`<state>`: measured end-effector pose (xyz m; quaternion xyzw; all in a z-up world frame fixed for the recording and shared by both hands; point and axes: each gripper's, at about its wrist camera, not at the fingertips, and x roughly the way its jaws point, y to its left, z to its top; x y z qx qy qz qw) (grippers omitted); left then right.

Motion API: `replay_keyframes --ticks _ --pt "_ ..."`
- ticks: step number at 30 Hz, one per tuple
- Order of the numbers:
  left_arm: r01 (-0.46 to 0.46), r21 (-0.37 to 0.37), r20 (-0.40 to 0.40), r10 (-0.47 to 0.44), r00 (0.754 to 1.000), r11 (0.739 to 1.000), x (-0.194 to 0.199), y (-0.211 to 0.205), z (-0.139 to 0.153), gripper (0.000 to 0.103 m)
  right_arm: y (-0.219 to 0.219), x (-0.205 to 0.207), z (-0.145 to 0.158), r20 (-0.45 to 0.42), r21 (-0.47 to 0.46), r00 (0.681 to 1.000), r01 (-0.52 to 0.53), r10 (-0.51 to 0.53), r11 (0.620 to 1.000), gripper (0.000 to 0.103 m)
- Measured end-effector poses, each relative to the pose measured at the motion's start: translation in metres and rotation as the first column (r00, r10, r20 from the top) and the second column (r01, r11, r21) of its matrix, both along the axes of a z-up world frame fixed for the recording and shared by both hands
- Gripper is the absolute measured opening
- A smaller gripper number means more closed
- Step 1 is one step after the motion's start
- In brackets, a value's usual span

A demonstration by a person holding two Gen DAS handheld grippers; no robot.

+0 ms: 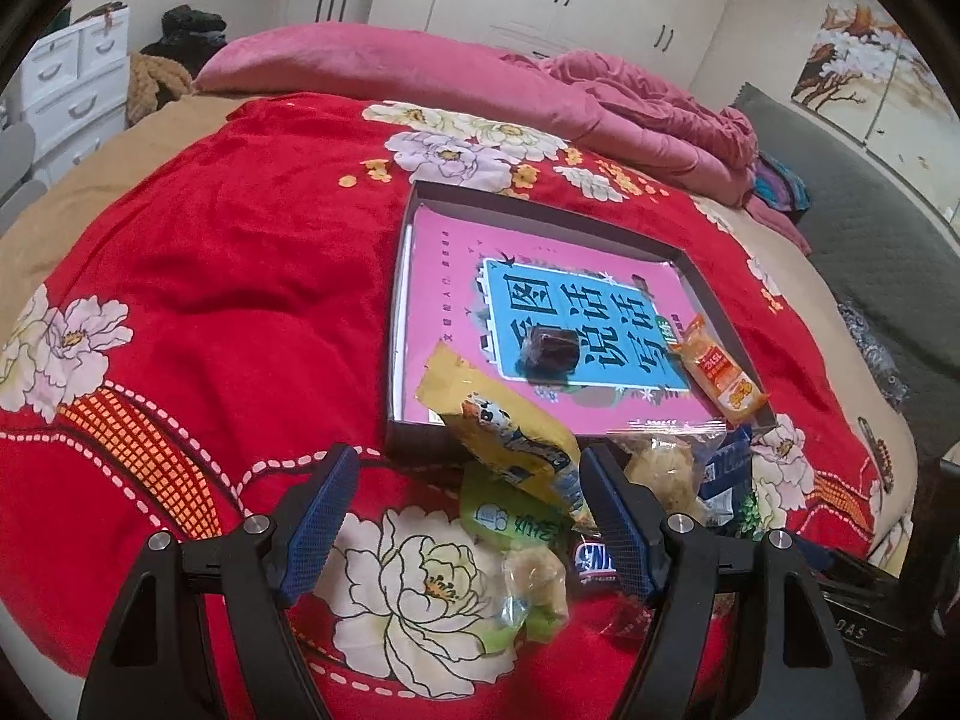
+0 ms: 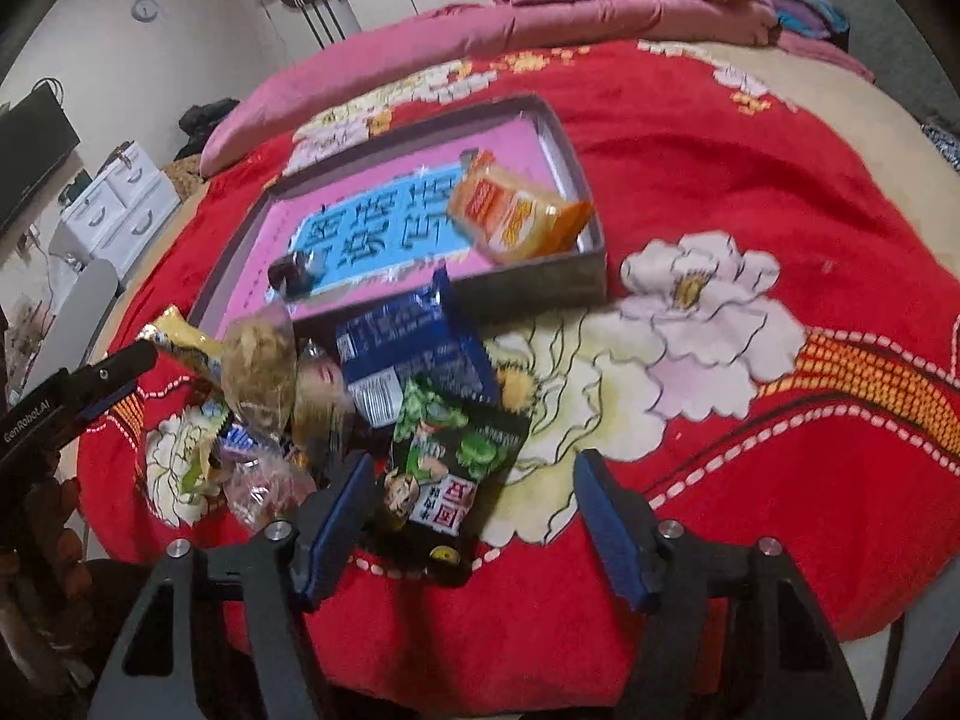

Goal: Organize snacks
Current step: 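Reach into the pile and grasp the green pea snack bag with the right tool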

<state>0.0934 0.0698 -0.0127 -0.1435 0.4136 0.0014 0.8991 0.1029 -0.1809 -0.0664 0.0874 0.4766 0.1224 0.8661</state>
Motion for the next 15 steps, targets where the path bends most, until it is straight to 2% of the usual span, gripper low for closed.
replay_keyframes --ticks 6,9,15 --pt "0.007 -0.011 -0.013 -0.007 1.0 1.0 0.005 -0.003 -0.004 0.077 0.006 0.002 -0.005 -0.019 0.023 0.999 -0.025 0.026 0.999 0.055" --pt "0.003 -0.019 -0.018 -0.003 1.0 1.0 0.008 -0.004 -0.006 0.077 0.01 0.005 -0.009 -0.03 0.045 0.998 -0.046 0.047 0.998 0.045" --pt "-0.015 -0.105 -0.036 0.011 0.999 0.994 0.017 0.001 -0.015 0.077 0.01 0.005 -0.01 -0.025 0.066 0.998 -0.048 0.05 0.997 0.035"
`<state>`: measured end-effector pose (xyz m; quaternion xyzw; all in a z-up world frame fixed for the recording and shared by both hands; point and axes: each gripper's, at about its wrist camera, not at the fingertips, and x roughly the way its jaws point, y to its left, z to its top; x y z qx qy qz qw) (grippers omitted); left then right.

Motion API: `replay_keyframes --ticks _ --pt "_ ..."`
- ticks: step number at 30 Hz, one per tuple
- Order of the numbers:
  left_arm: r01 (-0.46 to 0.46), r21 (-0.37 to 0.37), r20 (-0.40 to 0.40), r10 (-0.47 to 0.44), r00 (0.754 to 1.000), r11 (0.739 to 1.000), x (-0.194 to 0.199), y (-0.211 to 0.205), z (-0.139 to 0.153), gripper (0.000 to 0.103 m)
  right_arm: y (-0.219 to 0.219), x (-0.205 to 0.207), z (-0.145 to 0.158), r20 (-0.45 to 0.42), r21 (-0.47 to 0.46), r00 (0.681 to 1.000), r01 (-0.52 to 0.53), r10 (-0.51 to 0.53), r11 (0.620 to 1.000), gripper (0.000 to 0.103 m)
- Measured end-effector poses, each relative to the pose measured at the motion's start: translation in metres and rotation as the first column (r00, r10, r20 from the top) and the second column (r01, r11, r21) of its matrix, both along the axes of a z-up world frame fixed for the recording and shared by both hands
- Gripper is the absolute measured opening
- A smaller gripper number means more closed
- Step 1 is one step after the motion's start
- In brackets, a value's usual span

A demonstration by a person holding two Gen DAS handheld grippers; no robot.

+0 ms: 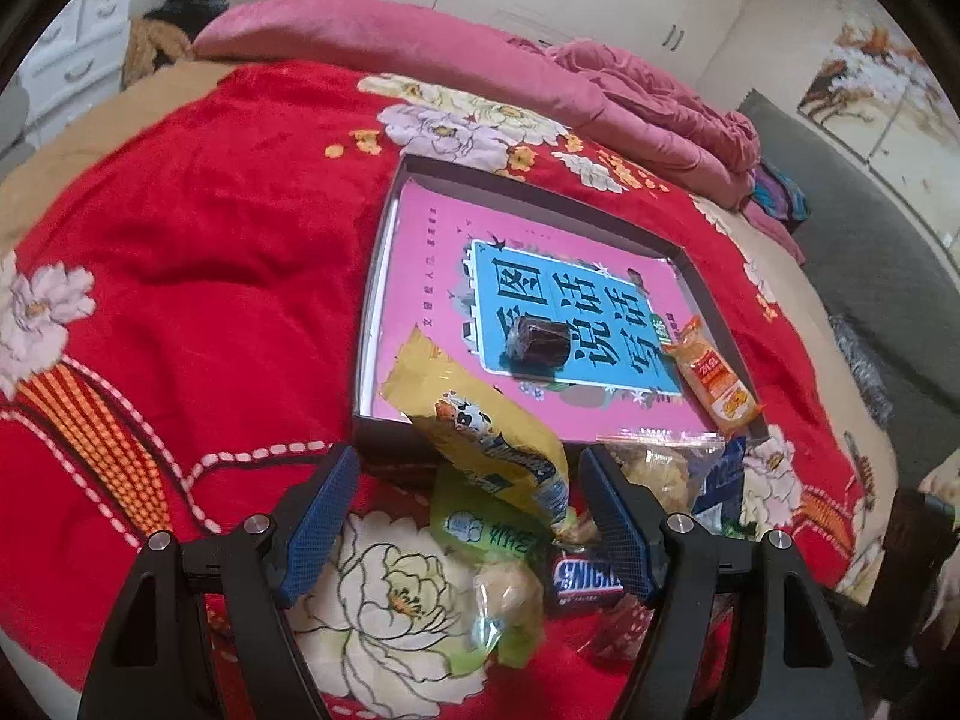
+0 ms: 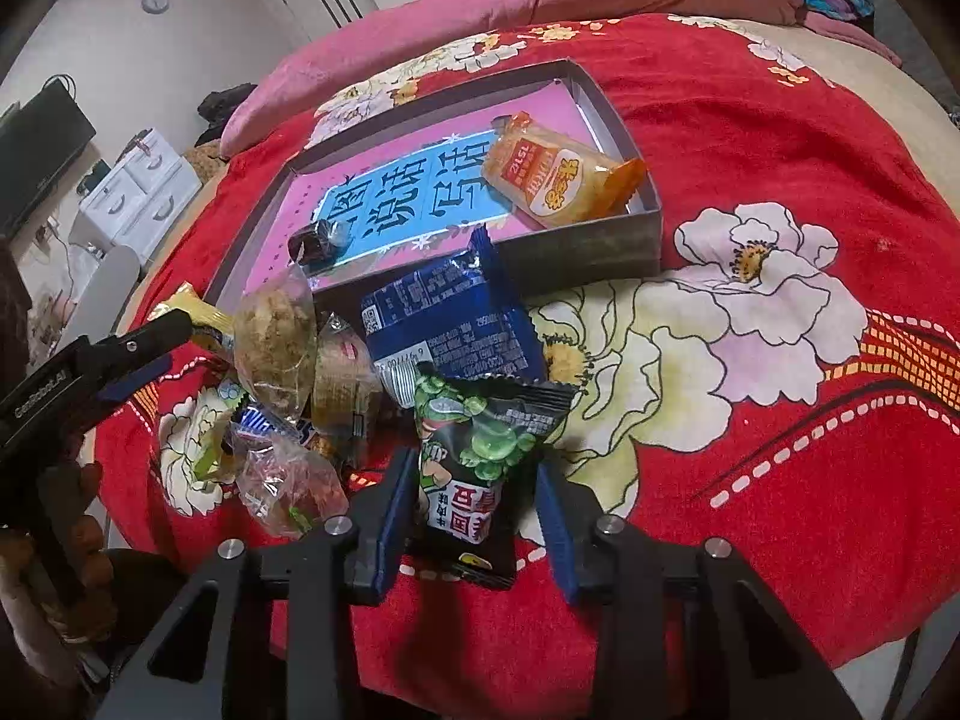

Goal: Organize snacks
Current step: 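Grasp the yellow Alpenliebe candy bag by its end with the left tool, then carry the candy bag toward the tray with the left tool while the right tool carries the green bag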

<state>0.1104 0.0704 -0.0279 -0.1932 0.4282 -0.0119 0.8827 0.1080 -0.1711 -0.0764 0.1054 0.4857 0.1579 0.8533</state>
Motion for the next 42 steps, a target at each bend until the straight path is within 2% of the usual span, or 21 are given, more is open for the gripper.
replay_keyframes --ticks 3,5,7,12,15,20,22,30,42 --pt "-0.008 -0.05 -0.002 0.008 1.0 0.999 0.004 0.003 -0.004 0.077 -0.004 -0.001 0.001 0.007 0.007 1.0 0.011 -0.011 1.0 0.034" --pt "-0.01 -0.089 -0.008 0.009 1.0 0.996 0.007 0.004 -0.008 0.073 -0.007 -0.001 0.004 0.019 0.005 1.0 0.023 -0.023 1.0 0.034" --pt "-0.017 -0.106 -0.017 0.015 1.0 0.994 0.01 0.004 -0.011 0.054 -0.011 -0.001 0.006 0.027 0.008 0.999 0.033 -0.033 0.999 0.034" --pt "-0.027 -0.129 -0.026 0.024 0.999 0.991 0.013 0.003 -0.013 0.053 -0.016 -0.002 0.011 0.052 -0.002 0.997 0.054 -0.054 0.999 0.034" --pt "-0.024 -0.126 -0.027 0.021 0.999 0.992 0.013 0.003 -0.013 0.045 -0.016 -0.004 0.016 0.079 -0.018 0.995 0.059 -0.057 0.998 0.034" --pt "-0.002 -0.129 -0.016 0.0 1.0 0.992 0.012 0.002 -0.01 0.038 -0.017 -0.006 0.024 0.123 -0.032 0.991 0.063 -0.059 0.997 0.034" --pt "0.003 -0.132 -0.016 -0.005 1.0 0.991 0.011 0.002 -0.009 0.022 -0.017 -0.007 0.025 0.132 -0.036 0.989 0.065 -0.06 0.997 0.034" --pt "0.009 -0.169 0.033 -0.004 0.999 0.986 0.004 0.008 0.0 0.014 -0.017 -0.008 0.033 0.173 -0.029 0.983 0.064 -0.058 0.998 0.034" --pt "0.026 -0.2 0.146 0.003 0.989 0.979 -0.011 0.015 0.026 0.012 -0.014 -0.009 0.044 0.233 -0.019 0.971 0.061 -0.055 0.998 0.034"
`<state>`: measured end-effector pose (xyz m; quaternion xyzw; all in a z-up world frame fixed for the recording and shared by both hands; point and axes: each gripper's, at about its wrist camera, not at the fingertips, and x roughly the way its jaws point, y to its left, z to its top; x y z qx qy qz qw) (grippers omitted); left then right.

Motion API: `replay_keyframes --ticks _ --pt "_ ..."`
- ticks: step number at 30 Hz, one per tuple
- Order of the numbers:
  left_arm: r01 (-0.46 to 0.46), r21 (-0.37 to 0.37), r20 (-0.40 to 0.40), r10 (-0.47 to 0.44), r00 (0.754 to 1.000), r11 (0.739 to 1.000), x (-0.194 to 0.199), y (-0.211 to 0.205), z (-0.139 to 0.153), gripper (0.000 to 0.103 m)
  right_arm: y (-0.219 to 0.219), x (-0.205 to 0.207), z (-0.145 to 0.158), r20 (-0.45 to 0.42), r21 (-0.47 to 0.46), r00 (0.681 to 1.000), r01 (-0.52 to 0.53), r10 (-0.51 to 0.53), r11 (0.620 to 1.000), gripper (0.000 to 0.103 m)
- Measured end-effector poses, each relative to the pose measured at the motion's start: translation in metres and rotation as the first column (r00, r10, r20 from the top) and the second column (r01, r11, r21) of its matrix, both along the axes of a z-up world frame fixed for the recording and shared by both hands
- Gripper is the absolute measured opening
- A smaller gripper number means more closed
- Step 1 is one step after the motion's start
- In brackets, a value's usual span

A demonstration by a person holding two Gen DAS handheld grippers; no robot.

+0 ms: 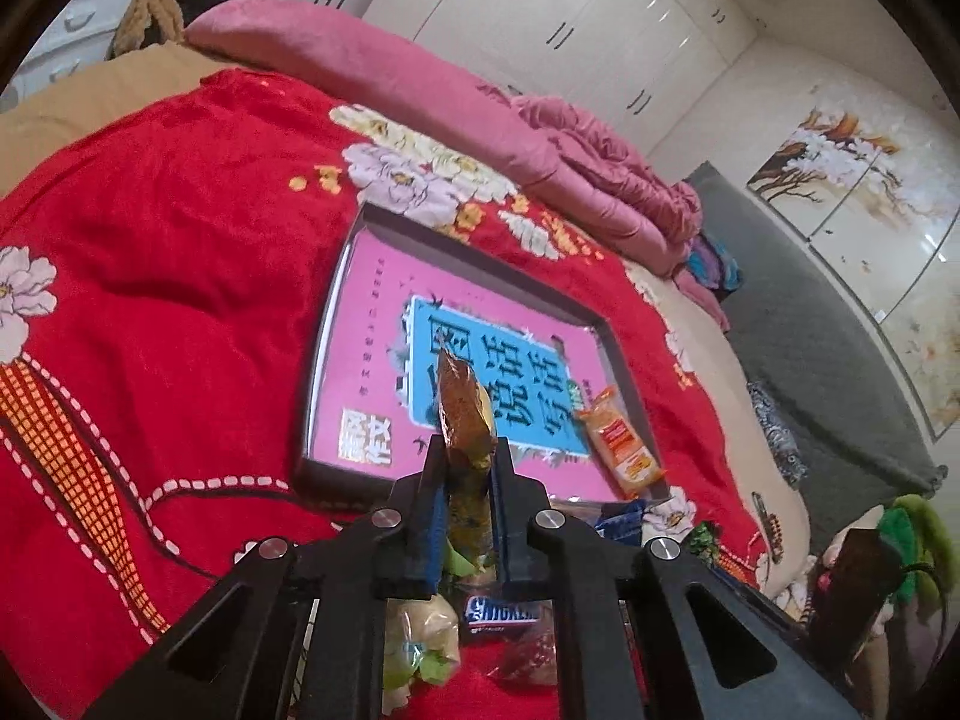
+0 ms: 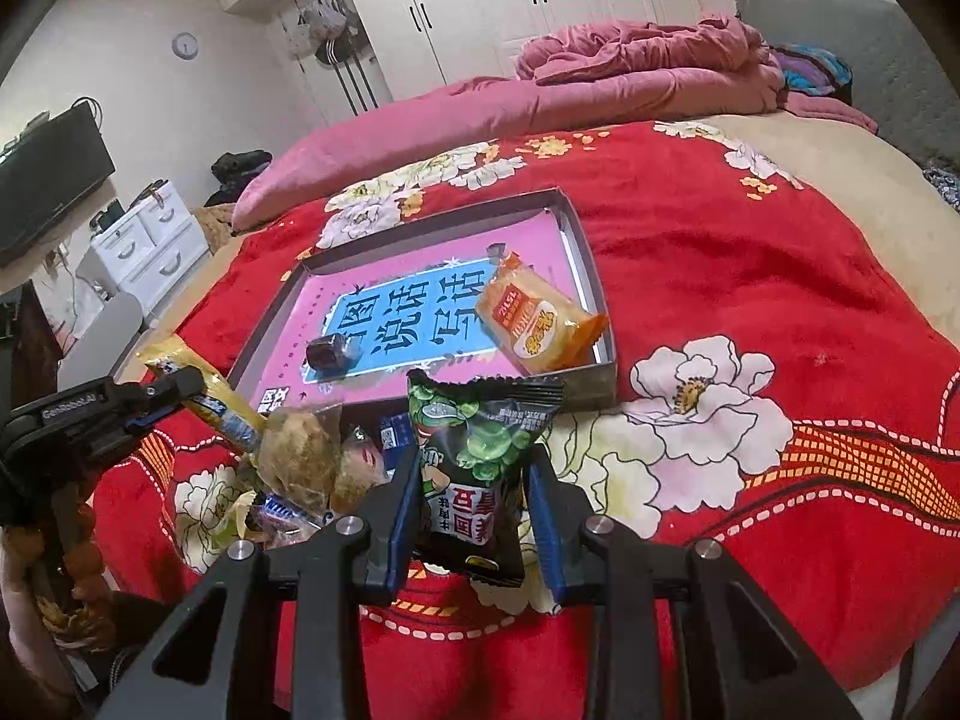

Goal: Organize snacks
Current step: 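Carry the candy bag toward the tray with the left tool while the right tool carries the green bag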

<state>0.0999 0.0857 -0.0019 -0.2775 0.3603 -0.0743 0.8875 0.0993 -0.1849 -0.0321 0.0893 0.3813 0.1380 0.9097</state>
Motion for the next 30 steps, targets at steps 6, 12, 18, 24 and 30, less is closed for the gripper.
replay_keyframes --ticks 6,12,18,24,30 --pt "-0.011 0.003 0.046 0.011 0.999 1.0 -0.004 0.002 0.014 0.012 -0.001 0.0 0.005 0.028 0.01 1.0 0.01 -0.011 1.0 0.034" --pt "-0.034 -0.016 0.073 0.035 0.997 0.999 -0.001 0.005 0.022 0.012 -0.002 0.001 0.011 0.054 0.019 0.998 0.012 -0.013 1.0 0.034" --pt "-0.054 -0.025 0.063 0.056 0.996 0.998 0.011 0.008 0.014 0.012 -0.002 0.007 0.014 0.073 0.02 0.997 0.022 -0.023 1.0 0.034" --pt "-0.059 -0.013 0.047 0.06 0.997 0.998 0.018 0.008 0.007 0.012 0.0 0.014 0.016 0.088 0.018 0.996 0.028 -0.03 0.999 0.034" --pt "-0.057 -0.004 0.039 0.057 0.998 0.998 0.026 0.006 0.001 0.012 0.001 0.025 0.017 0.105 0.008 0.994 0.042 -0.043 0.999 0.034"
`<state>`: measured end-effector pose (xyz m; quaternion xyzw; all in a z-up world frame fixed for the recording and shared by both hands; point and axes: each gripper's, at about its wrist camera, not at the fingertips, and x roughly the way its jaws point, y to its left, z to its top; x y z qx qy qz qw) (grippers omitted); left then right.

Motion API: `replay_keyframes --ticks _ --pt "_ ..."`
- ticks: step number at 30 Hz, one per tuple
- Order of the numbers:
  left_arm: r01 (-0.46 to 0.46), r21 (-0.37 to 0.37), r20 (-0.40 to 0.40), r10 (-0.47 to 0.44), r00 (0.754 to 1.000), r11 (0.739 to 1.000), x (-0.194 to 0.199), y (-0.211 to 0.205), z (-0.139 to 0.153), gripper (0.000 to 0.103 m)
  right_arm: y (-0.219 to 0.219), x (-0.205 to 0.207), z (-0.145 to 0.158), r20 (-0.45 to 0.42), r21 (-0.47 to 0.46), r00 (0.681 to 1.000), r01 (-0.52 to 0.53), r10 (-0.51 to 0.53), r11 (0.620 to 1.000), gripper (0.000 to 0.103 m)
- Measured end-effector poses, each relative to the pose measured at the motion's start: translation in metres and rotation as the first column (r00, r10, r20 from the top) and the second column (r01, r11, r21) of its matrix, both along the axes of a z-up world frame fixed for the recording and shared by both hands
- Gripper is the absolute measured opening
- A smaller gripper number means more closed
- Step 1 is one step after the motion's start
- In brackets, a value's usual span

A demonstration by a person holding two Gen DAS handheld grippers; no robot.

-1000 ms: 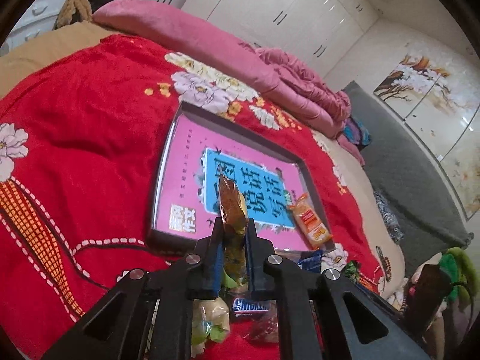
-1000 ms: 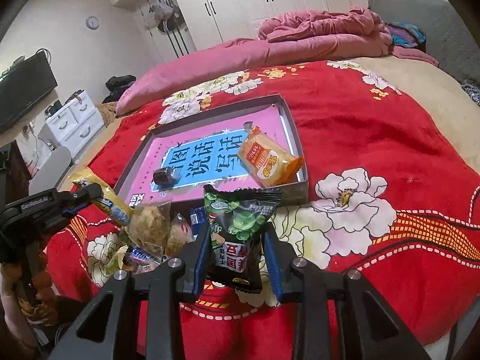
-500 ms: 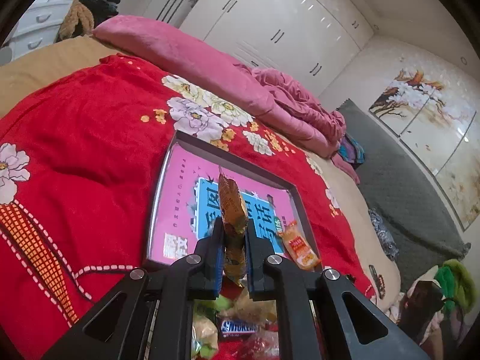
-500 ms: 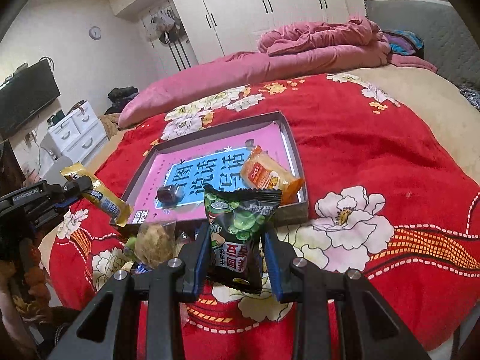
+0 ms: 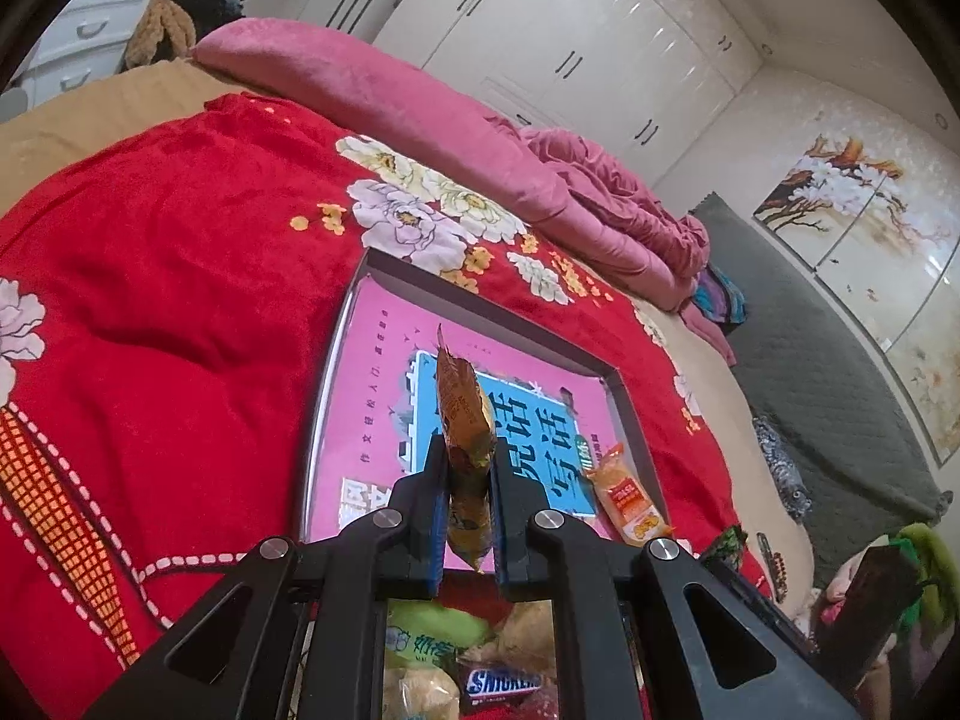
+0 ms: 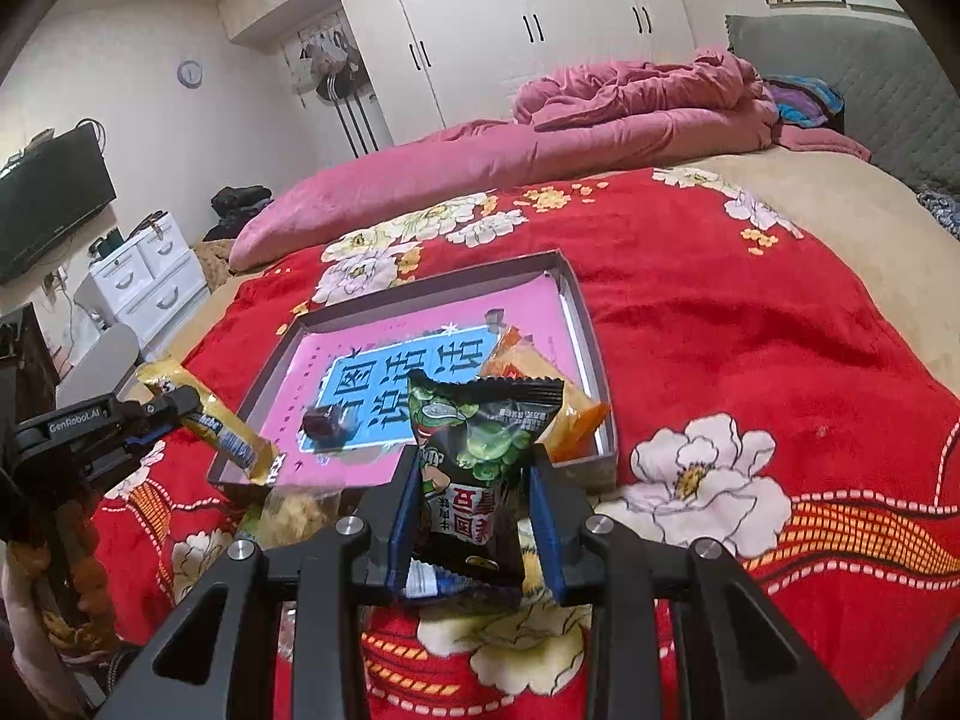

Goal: Organize snacks
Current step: 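Carry the candy bag toward the tray with the left tool while the right tool carries the green bag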

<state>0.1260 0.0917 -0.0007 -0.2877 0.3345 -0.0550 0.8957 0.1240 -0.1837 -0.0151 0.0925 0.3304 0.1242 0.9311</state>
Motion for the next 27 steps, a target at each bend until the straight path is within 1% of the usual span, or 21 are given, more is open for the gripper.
replay_keyframes --ticks 5,12,15,21,27 --pt "0.015 0.021 -0.017 -0.015 1.0 1.0 0.008 -0.004 -0.007 0.012 -0.001 0.008 -0.001 -0.004 0.02 1.0 0.014 -0.013 1.0 0.034" --pt "0.029 0.021 -0.039 -0.028 0.999 0.999 0.018 -0.007 -0.015 0.012 0.002 0.021 -0.004 -0.018 0.037 1.0 0.004 -0.003 0.999 0.034" --pt "0.034 0.027 -0.045 -0.033 0.998 0.999 0.021 -0.009 -0.018 0.012 0.007 0.025 -0.005 -0.024 0.034 1.0 -0.004 0.005 0.999 0.034" --pt "0.053 0.049 -0.058 -0.051 0.997 0.997 0.026 -0.015 -0.021 0.012 0.017 0.037 -0.005 -0.009 0.005 1.0 -0.016 0.016 1.0 0.034" --pt "0.058 0.05 -0.075 -0.054 0.996 0.997 0.029 -0.015 -0.025 0.012 0.025 0.05 -0.011 -0.034 -0.019 0.999 -0.031 0.03 0.999 0.034"
